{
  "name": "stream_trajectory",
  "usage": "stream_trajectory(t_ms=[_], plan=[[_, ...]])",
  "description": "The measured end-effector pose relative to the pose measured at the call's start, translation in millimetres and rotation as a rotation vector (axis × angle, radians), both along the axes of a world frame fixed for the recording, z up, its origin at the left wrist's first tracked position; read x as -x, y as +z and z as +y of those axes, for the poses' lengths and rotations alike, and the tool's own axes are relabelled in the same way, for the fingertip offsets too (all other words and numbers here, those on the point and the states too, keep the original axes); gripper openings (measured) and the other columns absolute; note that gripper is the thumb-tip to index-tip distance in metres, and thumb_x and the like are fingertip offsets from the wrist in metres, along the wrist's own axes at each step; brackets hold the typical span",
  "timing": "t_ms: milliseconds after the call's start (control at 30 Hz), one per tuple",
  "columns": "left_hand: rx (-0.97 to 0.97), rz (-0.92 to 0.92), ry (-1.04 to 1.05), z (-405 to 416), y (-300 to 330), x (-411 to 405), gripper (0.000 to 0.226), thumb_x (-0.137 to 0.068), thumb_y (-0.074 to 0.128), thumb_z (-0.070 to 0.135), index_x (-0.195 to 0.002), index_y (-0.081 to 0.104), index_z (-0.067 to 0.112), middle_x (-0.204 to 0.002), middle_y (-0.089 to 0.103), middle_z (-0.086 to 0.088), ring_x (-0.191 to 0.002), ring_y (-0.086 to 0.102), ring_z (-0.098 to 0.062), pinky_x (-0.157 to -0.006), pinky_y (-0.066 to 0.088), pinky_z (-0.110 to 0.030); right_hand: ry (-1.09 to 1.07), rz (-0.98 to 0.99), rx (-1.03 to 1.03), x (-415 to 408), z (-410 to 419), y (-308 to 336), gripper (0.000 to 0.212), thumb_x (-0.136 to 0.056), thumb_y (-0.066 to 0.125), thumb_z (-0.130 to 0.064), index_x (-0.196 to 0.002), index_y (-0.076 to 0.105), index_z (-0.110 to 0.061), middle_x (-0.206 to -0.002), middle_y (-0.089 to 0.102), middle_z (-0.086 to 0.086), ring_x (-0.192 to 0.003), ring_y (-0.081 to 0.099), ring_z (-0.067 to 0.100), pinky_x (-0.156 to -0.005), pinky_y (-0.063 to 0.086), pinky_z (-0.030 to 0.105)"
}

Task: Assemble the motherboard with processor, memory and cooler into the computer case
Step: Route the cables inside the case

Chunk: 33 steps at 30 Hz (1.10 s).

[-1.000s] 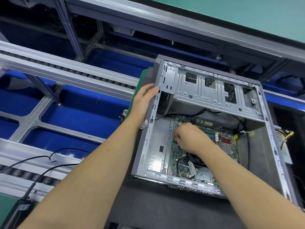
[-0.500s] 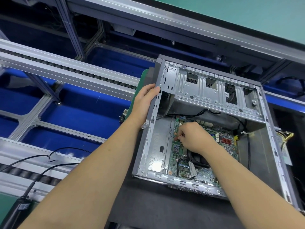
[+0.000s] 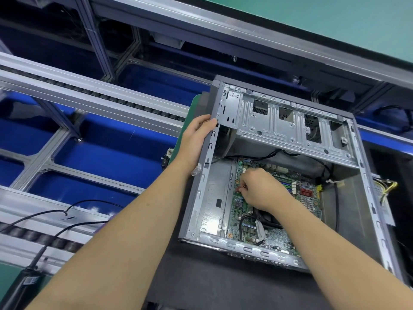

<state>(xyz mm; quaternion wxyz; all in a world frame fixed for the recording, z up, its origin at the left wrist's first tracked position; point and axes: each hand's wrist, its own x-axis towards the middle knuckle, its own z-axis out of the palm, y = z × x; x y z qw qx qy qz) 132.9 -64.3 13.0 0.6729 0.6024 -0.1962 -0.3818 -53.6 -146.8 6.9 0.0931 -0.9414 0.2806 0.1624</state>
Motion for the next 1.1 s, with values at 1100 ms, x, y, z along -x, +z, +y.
stream_trajectory(t_ms=[1100], plan=[[0.004,0.01,0.0,0.3,2.2,1.3,0.037,-0.097,0.06,0.027,-0.131,0.058,0.014,-0.113,0.067,0.009,-0.086,0.065,0.011,-0.068,0.047,-0.005,-0.002,0.009,0.016,-1.5,4.9,1.0,0.018,-0.095,0.055,-0.015,-0.083,0.064,-0.005,-0.09,0.061,0.011,-0.081,0.061,0.028,-0.072,0.056,0.041]])
